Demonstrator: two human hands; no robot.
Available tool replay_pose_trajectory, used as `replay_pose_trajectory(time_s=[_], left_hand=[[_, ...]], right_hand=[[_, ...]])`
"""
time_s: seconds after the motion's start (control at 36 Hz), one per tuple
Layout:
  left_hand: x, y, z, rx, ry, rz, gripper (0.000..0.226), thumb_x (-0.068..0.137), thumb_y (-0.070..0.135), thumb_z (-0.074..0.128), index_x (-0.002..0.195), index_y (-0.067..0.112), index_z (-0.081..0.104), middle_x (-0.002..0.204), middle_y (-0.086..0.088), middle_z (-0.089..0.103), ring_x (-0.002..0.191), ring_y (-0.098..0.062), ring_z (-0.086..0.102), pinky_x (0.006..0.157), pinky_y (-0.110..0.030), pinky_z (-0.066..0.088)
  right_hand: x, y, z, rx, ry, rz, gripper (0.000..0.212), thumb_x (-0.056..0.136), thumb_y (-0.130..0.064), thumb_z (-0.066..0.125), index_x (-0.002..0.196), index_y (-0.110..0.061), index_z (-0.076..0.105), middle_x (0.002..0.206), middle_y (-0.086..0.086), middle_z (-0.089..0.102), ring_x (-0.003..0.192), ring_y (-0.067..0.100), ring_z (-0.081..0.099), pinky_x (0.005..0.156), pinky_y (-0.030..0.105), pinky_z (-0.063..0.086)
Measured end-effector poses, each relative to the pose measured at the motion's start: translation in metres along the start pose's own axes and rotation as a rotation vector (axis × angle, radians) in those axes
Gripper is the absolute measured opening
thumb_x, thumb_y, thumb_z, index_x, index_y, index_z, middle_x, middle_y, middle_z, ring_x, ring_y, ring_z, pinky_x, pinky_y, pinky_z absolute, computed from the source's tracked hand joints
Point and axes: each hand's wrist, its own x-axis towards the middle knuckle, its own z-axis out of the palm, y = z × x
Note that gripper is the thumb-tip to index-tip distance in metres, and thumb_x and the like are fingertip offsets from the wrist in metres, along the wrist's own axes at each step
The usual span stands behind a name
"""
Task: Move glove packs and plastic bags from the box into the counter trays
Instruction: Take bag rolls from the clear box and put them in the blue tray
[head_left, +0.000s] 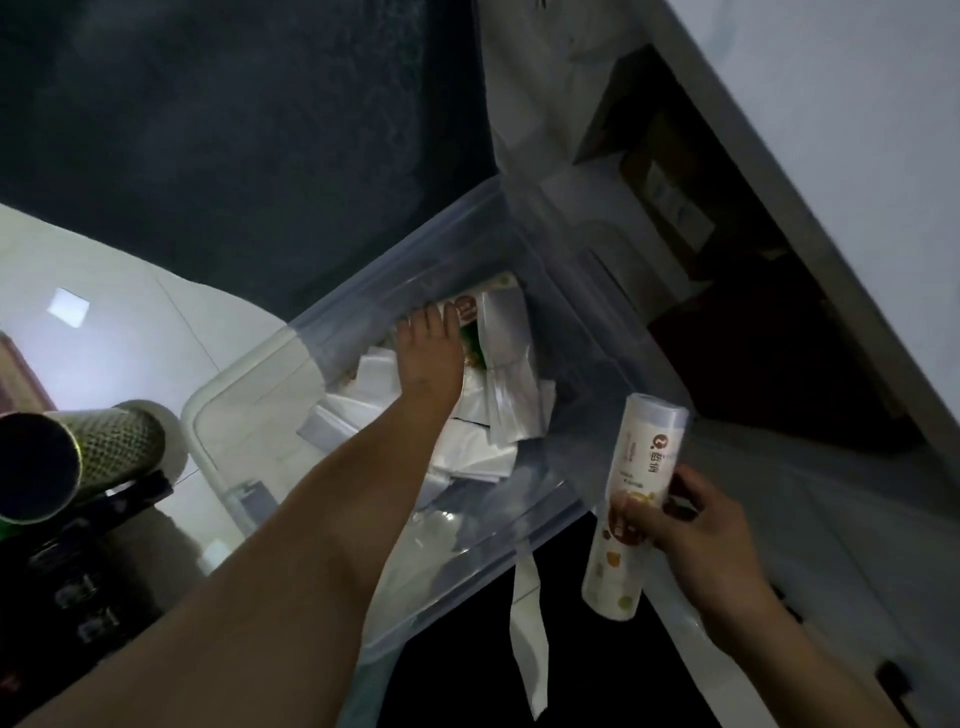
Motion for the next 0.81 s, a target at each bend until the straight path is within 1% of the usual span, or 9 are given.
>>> replay_pose_trajectory(time_s=[0.08, 0.22, 0.33, 0.42, 0.5, 0.61, 0.67, 0.72, 0.81], left_hand=[[0.009, 0.002, 0.004, 0.046, 0.033, -0.025, 0.056, 0.091, 0.017, 0.056, 0.141, 0.005, 0.034, 0.135, -0.023, 0.047, 0.121, -0.036, 0.047, 0.103, -0.043, 0.038], [0.005, -0.001, 0.007, 0.037, -0.094, -0.052, 0.052, 0.087, 0.010, 0.064, 0.134, 0.000, 0.043, 0.126, -0.019, 0.053, 0.108, -0.031, 0.059, 0.085, -0.035, 0.050], [-0.008, 0.000, 0.003, -0.106, -0.185, -0.140, 0.056, 0.089, 0.008, 0.063, 0.138, -0.002, 0.039, 0.129, -0.019, 0.057, 0.111, -0.031, 0.062, 0.085, -0.036, 0.051], [-0.029, -0.010, -0.012, -0.288, -0.272, -0.241, 0.051, 0.083, 0.017, 0.072, 0.128, 0.006, 0.051, 0.121, -0.014, 0.062, 0.106, -0.030, 0.064, 0.081, -0.035, 0.050], [-0.066, -0.026, -0.035, -0.520, -0.333, -0.341, 0.051, 0.079, 0.030, 0.077, 0.122, 0.011, 0.057, 0.119, -0.011, 0.066, 0.105, -0.029, 0.064, 0.078, -0.033, 0.047], [-0.128, -0.045, -0.078, -0.874, -0.312, -0.392, 0.059, 0.072, 0.030, 0.083, 0.123, 0.013, 0.060, 0.118, -0.007, 0.067, 0.105, -0.027, 0.064, 0.084, -0.033, 0.051], [-0.161, -0.050, -0.104, -0.978, -0.256, -0.383, 0.058, 0.069, 0.031, 0.084, 0.121, 0.019, 0.062, 0.111, 0.001, 0.067, 0.101, -0.024, 0.065, 0.080, -0.032, 0.052], [-0.193, -0.054, -0.132, -1.048, -0.213, -0.374, 0.060, 0.067, 0.034, 0.085, 0.122, 0.025, 0.062, 0.111, 0.006, 0.066, 0.099, -0.020, 0.066, 0.082, -0.037, 0.056], [-0.235, -0.062, -0.173, -1.027, -0.152, -0.364, 0.065, 0.067, 0.040, 0.085, 0.125, 0.031, 0.058, 0.116, 0.009, 0.066, 0.100, -0.018, 0.066, 0.083, -0.044, 0.058]], right_hand=[[0.005, 0.003, 0.000, 0.021, -0.014, -0.017, 0.035, 0.075, -0.009, 0.079, 0.102, -0.027, 0.069, 0.092, -0.012, 0.075, 0.081, 0.004, 0.071, 0.056, 0.016, 0.055], [0.003, -0.003, 0.000, 0.067, -0.063, -0.026, 0.034, 0.075, -0.007, 0.078, 0.103, -0.025, 0.070, 0.094, -0.006, 0.076, 0.082, 0.008, 0.072, 0.060, 0.020, 0.056], [-0.003, -0.011, 0.000, 0.068, -0.097, -0.038, 0.033, 0.076, -0.005, 0.077, 0.099, -0.027, 0.069, 0.091, -0.009, 0.076, 0.081, 0.006, 0.071, 0.057, 0.016, 0.055], [-0.009, -0.023, 0.001, 0.067, -0.112, -0.049, 0.035, 0.076, -0.005, 0.078, 0.099, -0.030, 0.068, 0.088, -0.010, 0.076, 0.080, 0.002, 0.070, 0.058, 0.015, 0.054], [-0.016, -0.039, -0.002, 0.057, -0.122, -0.051, 0.036, 0.076, -0.009, 0.079, 0.107, -0.025, 0.068, 0.093, -0.005, 0.075, 0.085, 0.008, 0.071, 0.067, 0.023, 0.055], [-0.022, -0.064, -0.004, 0.089, -0.181, -0.076, 0.039, 0.077, -0.008, 0.079, 0.113, -0.016, 0.068, 0.100, 0.006, 0.075, 0.093, 0.023, 0.071, 0.077, 0.037, 0.056], [-0.025, -0.077, -0.004, 0.096, -0.215, -0.096, 0.037, 0.076, -0.007, 0.079, 0.111, -0.014, 0.069, 0.100, 0.009, 0.074, 0.091, 0.024, 0.070, 0.075, 0.037, 0.055], [-0.027, -0.089, -0.004, 0.111, -0.244, -0.109, 0.033, 0.076, -0.007, 0.079, 0.106, -0.015, 0.070, 0.096, 0.008, 0.074, 0.085, 0.021, 0.070, 0.066, 0.030, 0.052], [-0.032, -0.106, -0.003, 0.130, -0.297, -0.131, 0.027, 0.076, -0.008, 0.079, 0.098, -0.021, 0.071, 0.089, 0.001, 0.075, 0.075, 0.012, 0.071, 0.055, 0.020, 0.051]])
